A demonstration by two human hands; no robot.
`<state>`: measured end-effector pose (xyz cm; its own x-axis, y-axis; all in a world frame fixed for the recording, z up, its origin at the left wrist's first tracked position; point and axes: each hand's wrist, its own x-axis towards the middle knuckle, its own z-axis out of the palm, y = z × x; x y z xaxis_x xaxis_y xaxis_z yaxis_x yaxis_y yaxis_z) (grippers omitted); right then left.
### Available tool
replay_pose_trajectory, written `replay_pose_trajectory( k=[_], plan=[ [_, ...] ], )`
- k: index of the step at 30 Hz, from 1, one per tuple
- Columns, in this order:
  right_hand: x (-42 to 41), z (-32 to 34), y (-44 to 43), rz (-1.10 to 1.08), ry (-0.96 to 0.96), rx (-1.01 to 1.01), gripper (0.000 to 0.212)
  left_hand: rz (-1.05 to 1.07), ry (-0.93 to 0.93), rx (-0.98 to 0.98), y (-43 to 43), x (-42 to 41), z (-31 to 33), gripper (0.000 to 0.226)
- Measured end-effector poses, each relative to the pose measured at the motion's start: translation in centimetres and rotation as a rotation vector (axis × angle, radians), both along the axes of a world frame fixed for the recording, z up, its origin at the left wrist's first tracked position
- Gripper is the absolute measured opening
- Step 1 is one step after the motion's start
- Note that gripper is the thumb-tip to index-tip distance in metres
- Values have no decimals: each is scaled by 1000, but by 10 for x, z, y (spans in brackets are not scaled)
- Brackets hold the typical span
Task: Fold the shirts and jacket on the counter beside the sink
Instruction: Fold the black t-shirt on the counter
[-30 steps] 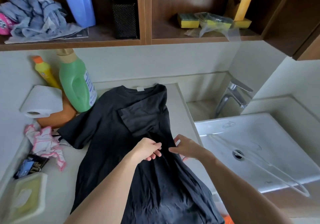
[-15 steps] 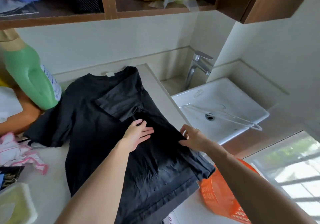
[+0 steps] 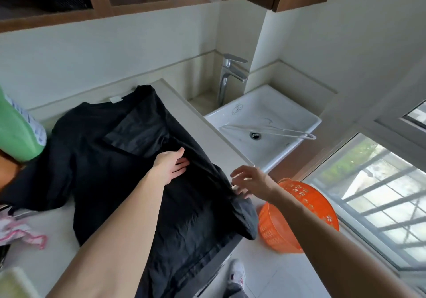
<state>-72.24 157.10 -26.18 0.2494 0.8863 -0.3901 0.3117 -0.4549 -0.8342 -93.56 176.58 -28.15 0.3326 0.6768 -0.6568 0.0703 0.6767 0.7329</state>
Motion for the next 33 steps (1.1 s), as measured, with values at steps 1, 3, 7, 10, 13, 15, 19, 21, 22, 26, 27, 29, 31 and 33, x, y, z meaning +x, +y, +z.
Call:
replay_pose_trajectory(
  k=[1, 3, 7, 10, 13, 15, 19, 21, 22, 26, 27, 29, 31, 33],
  plan=[
    [6, -4, -8, -44, -115, -43, 11, 10, 22, 20, -1, 2, -1, 32],
    [16, -11, -27, -60, -264, -193, 13, 29, 61, 54, -6, 7, -1, 28],
    [21, -21, -62, -67, -41, -473, 51, -15, 130, 119, -11, 15, 4, 26],
    [17, -29, -76, -135, 125, -475, 73, -53, 116, 104, -15, 17, 10, 23],
    [12, -35, -79, -281, 328, -389, 86, -22, 10, 15, -18, 14, 16, 15],
    [9, -34, -80, -341, 353, -399, 90, -17, -50, 7, -19, 12, 19, 13],
    [4, -37, -87, -376, 403, -469, 83, -169, -59, -26, -29, 6, 19, 30],
    [-2, -40, -87, -494, 526, -381, 81, -249, -49, -47, -38, 4, 16, 33],
    [-4, -42, -85, -551, 536, -329, 79, -271, -37, -36, -42, 4, 15, 33],
    [-5, -30, -77, -597, 440, -164, 52, -181, -24, 42, -48, 11, 16, 18],
    [-3, -25, -77, -595, 406, -114, 45, -125, -38, 53, -47, 13, 17, 15],
    [2, -17, -79, -611, 349, -15, 36, -44, -46, 69, -45, 15, 20, 14],
    [6, -16, -86, -543, 376, 26, 30, -64, -17, 61, -45, 13, 20, 15],
    [5, -18, -96, -315, 425, -120, 26, -171, 41, 35, -50, 9, 16, 19]
  ],
)
